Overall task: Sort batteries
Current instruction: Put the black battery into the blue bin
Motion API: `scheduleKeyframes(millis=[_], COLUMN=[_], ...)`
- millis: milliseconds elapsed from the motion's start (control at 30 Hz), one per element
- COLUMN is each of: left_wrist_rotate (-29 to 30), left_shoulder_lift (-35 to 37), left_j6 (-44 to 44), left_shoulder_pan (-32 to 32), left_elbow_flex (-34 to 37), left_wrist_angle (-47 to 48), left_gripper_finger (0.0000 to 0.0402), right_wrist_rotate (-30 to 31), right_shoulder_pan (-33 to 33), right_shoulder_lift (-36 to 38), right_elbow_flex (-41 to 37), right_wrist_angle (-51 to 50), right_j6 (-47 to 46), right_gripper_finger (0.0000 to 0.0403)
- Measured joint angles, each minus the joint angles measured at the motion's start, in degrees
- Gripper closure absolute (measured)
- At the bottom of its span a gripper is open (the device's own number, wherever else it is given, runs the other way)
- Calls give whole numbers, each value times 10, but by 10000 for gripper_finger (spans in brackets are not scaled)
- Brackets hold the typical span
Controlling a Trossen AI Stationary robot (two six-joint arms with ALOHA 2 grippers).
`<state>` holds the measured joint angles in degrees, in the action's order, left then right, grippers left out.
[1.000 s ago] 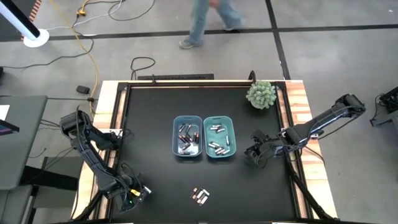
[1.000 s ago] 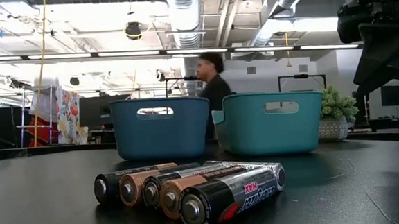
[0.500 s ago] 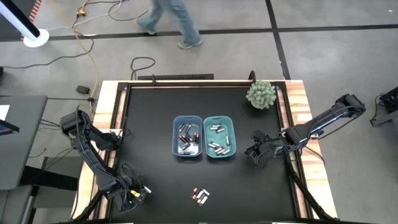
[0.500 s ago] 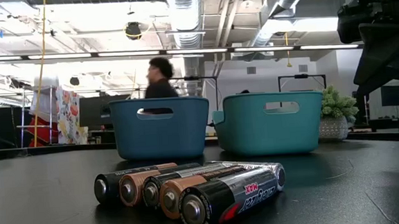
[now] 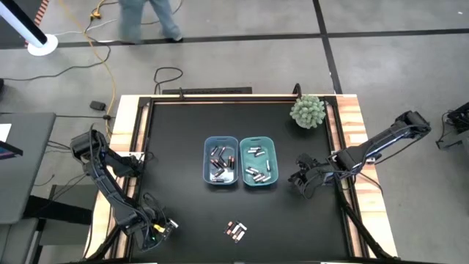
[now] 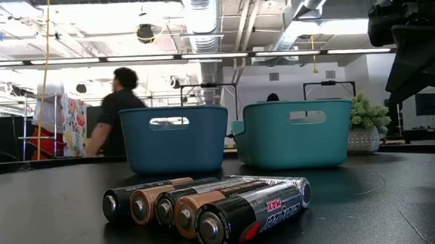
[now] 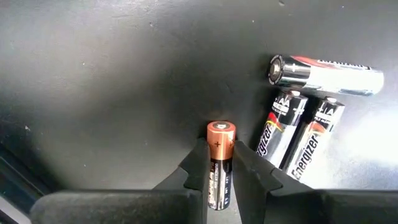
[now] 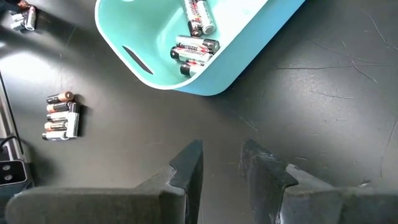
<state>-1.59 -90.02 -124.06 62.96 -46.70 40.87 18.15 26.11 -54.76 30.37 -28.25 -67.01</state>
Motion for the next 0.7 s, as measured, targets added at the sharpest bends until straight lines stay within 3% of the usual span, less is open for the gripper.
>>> scheduleKeyframes(millis=[433,600,700], left_wrist_rotate=[-11,-36,-21], left_shoulder_lift=[34,71,106], left_j6=[-20,-24,-23], left_shoulder_pan=[-34,-51,-70], left_elbow_flex=[-4,-1,-3], left_wrist_angle=[23,91,130], left_gripper_finger=[360,360,360], right_wrist_rotate=[15,15,15], right_shoulder_pan=[0,0,0], right_shoulder_lift=[0,0,0], right_elbow_flex=[0,0,0], right_wrist_angle=[3,9,14], right_j6=[29,44,47], right_gripper_finger=[276,276,276])
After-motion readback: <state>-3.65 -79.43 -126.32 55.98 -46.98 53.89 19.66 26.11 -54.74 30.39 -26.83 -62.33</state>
